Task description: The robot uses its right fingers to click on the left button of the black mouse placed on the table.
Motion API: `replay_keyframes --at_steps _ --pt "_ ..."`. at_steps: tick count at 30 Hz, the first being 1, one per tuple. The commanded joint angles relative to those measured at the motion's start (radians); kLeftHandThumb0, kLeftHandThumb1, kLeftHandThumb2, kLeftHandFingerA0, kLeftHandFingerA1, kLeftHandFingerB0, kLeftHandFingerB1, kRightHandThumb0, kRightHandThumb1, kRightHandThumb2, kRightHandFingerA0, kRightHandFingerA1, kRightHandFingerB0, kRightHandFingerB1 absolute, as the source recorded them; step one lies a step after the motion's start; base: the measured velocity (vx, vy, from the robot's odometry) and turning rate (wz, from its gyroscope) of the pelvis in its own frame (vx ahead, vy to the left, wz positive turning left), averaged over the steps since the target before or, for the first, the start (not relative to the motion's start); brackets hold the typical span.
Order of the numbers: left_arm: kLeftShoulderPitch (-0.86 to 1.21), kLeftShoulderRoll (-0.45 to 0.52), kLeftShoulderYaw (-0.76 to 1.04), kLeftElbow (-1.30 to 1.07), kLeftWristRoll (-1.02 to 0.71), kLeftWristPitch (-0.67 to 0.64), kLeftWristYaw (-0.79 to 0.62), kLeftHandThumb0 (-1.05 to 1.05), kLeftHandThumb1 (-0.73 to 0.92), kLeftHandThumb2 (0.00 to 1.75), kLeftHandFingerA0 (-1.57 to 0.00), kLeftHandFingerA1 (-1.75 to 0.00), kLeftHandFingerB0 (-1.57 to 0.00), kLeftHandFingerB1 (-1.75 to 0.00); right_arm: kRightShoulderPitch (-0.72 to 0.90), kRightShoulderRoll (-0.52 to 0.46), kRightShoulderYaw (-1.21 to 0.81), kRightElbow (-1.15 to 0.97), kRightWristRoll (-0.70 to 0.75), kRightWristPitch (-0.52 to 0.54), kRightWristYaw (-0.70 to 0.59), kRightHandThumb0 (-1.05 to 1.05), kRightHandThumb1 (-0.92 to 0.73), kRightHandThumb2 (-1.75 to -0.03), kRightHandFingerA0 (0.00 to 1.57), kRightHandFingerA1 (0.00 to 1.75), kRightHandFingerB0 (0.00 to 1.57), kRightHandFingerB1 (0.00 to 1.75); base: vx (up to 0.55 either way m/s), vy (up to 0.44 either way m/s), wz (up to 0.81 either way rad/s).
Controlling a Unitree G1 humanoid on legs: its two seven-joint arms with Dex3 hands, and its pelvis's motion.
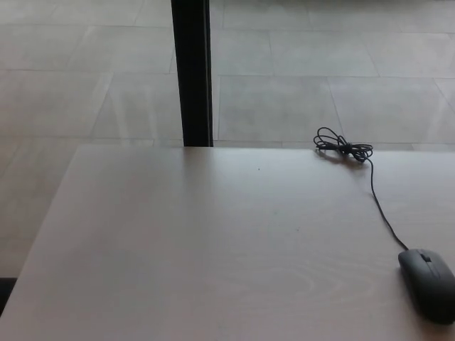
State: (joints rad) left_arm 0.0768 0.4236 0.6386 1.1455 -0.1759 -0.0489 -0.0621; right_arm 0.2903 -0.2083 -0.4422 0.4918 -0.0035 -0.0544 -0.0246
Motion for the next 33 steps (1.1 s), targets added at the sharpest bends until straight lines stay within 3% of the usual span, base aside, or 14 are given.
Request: replay_keyframes --at_steps 1,3,6,7,8,12,13,18,22,24,27,30,31,33 --pt "-0.026 0.042 0.104 0.059 -0.126 -0.057 -0.011 -0.92 0.92 0.78 -0.73 -0.55 -0.65 -0.46 0.016 -0.004 -0.103 -0.088 0.103 0.009 -0.040 -0.50 -0.87 -0.66 0.62 0.50 0.47 0.39 0.00 0.000 0.00" --pt "-0.029 0.038 0.112 0.064 -0.125 -0.062 -0.009 -0.91 0.92 0.78 -0.73 -0.57 -0.60 -0.47 0.006 -0.014 -0.134 -0.061 0.124 0.012 -0.027 -0.57 -0.71 -0.95 0.53 0.59 0.33 0.48 0.00 0.000 0.00" --pt "-0.030 0.037 0.109 0.077 -0.121 -0.083 -0.020 -0.92 0.92 0.79 -0.73 -0.56 -0.60 -0.47 -0.004 -0.025 -0.154 -0.050 0.123 0.016 -0.031 -0.58 -0.71 -0.94 0.49 0.57 0.26 0.45 0.00 0.000 0.00" --pt "-0.030 0.037 0.108 0.083 -0.125 -0.087 -0.029 -0.92 0.92 0.79 -0.72 -0.58 -0.56 -0.47 -0.019 -0.040 -0.178 -0.040 0.126 0.025 -0.055 -0.53 -0.85 -0.65 0.58 0.47 0.37 0.34 0.00 0.000 0.00" --pt "-0.031 0.036 0.110 0.086 -0.132 -0.086 -0.036 -0.94 0.92 0.77 -0.71 -0.56 -0.59 -0.46 -0.041 -0.067 -0.207 -0.047 0.130 0.057 -0.086 -0.49 -0.85 -0.65 0.66 0.69 0.49 0.38 0.00 0.000 0.00" --pt "-0.030 0.038 0.117 0.085 -0.150 -0.084 -0.037 -0.92 0.92 0.77 -0.74 -0.58 -0.59 -0.47 -0.096 -0.120 -0.233 -0.011 0.130 0.031 -0.083 -0.50 -0.72 -0.92 0.60 0.62 0.31 0.47 0.00 0.000 0.00" --pt "-0.030 0.038 0.107 0.083 -0.142 -0.090 -0.027 -0.91 0.92 0.78 -0.74 -0.56 -0.61 -0.47 -0.117 -0.146 -0.244 -0.056 0.139 0.066 -0.086 -0.44 -0.83 -0.65 0.64 0.46 0.33 0.33 0.00 0.000 0.00" --pt "-0.038 0.042 0.095 0.088 -0.148 -0.093 -0.030 -0.92 0.92 0.80 -0.74 -0.56 -0.63 -0.47 -0.245 -0.239 -0.259 -0.189 0.151 0.165 -0.096 -0.52 -0.81 -0.65 0.71 0.51 0.28 0.33 0.00 0.000 0.00" --pt "-0.044 0.043 0.090 0.086 -0.151 -0.092 -0.020 -0.90 0.92 0.81 -0.75 -0.58 -0.58 -0.47 -0.394 -0.304 -0.230 -0.226 0.153 0.170 -0.080 -0.53 -0.82 -0.64 0.51 0.45 0.31 0.34 0.00 0.000 0.00" --pt "-0.033 0.037 0.086 0.084 -0.149 -0.102 -0.028 -0.90 0.92 0.81 -0.75 -0.58 -0.56 -0.47 -0.458 -0.320 -0.214 -0.268 0.169 0.214 -0.068 -0.62 -0.79 -0.64 0.71 0.49 0.40 0.35 0.00 0.000 0.00" --pt "-0.019 0.039 0.072 0.081 -0.138 -0.112 -0.020 -0.89 0.92 0.82 -0.73 -0.55 -0.60 -0.45 -0.509 -0.316 -0.178 -0.358 0.238 0.254 0.019 -0.60 -0.75 -0.63 0.50 0.50 0.37 0.37 0.00 0.000 0.00" --pt "-0.020 0.038 0.081 0.078 -0.158 -0.105 -0.031 -0.91 0.92 0.79 -0.73 -0.56 -0.60 -0.46 -0.493 -0.335 -0.061 -0.464 0.124 0.277 0.009 -0.65 -0.77 -0.65 0.55 0.49 0.33 0.35 0.00 0.000 0.00" --pt "-0.018 0.040 0.068 0.077 -0.146 -0.108 -0.025 -0.91 0.92 0.83 -0.70 -0.55 -0.55 -0.46 -0.482 -0.331 0.000 -0.504 0.073 0.263 0.006 -0.63 -0.82 -0.64 0.78 0.60 0.34 0.36 0.00 0.000 0.00" --pt "-0.030 0.043 0.076 0.086 -0.162 -0.095 -0.017 -0.91 0.92 0.79 -0.78 -0.57 -0.61 -0.47 -0.467 -0.325 0.104 -0.536 -0.026 0.246 -0.026 -0.56 -0.80 -0.64 0.64 0.53 0.38 0.37 0.00 0.000 0.00"
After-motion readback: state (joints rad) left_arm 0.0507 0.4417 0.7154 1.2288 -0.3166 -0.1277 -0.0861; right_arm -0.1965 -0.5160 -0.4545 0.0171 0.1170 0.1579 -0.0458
